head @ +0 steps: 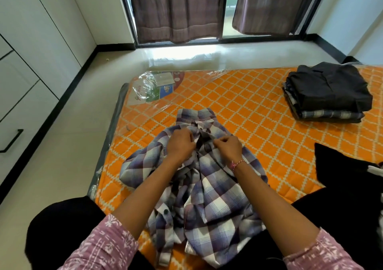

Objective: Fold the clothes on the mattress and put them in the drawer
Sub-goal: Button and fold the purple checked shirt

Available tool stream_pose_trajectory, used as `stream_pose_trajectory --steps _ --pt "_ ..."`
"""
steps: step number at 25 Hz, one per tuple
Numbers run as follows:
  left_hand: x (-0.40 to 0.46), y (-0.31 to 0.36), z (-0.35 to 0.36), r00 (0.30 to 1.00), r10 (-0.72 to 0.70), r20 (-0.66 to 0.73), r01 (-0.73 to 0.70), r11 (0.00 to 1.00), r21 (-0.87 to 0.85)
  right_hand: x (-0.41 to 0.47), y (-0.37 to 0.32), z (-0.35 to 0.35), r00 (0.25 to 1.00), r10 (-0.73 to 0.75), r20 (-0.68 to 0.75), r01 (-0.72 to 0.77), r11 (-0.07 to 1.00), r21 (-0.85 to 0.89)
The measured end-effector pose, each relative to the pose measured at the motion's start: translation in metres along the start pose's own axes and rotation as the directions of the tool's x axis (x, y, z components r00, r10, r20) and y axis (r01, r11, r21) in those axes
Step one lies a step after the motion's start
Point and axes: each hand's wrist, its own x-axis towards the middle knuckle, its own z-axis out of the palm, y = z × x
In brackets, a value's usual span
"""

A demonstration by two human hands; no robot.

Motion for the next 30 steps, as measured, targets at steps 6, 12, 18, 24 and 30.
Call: stream_pose_trajectory --steps 6,12,18,24,30 --pt "-0.007 0.013 -0.011 0.999 0.040 -0.004 -0.040 0.964 -0.263 -0.008 -0.020 0.004 0.994 0.057 0.095 -0.078 0.969 0.235" --pt "-0.022 0.016 0.007 0.986 -0.087 -0.140 0.011 0.883 -0.470 -0.024 -0.021 0.005 0.998 -0.035 0.052 0.021 0.966 0.257" --pt "-0.021 0.010 0.015 0.978 -0.179 -0.107 0.086 0.813 -0.576 -0.026 -0.019 0.002 0.993 0.034 0.115 -0.073 0.932 0.355" --pt "-0.021 0.005 0.022 0.974 -0.225 -0.016 0.142 0.668 -0.731 -0.020 -0.018 -0.004 0.990 -0.010 0.140 -0.033 0.954 0.297" --pt "-0.022 -0.001 0.019 0.968 -0.237 0.080 0.203 0.560 -0.803 -0.021 -0.019 -0.004 0.979 -0.034 0.200 -0.022 0.962 0.271"
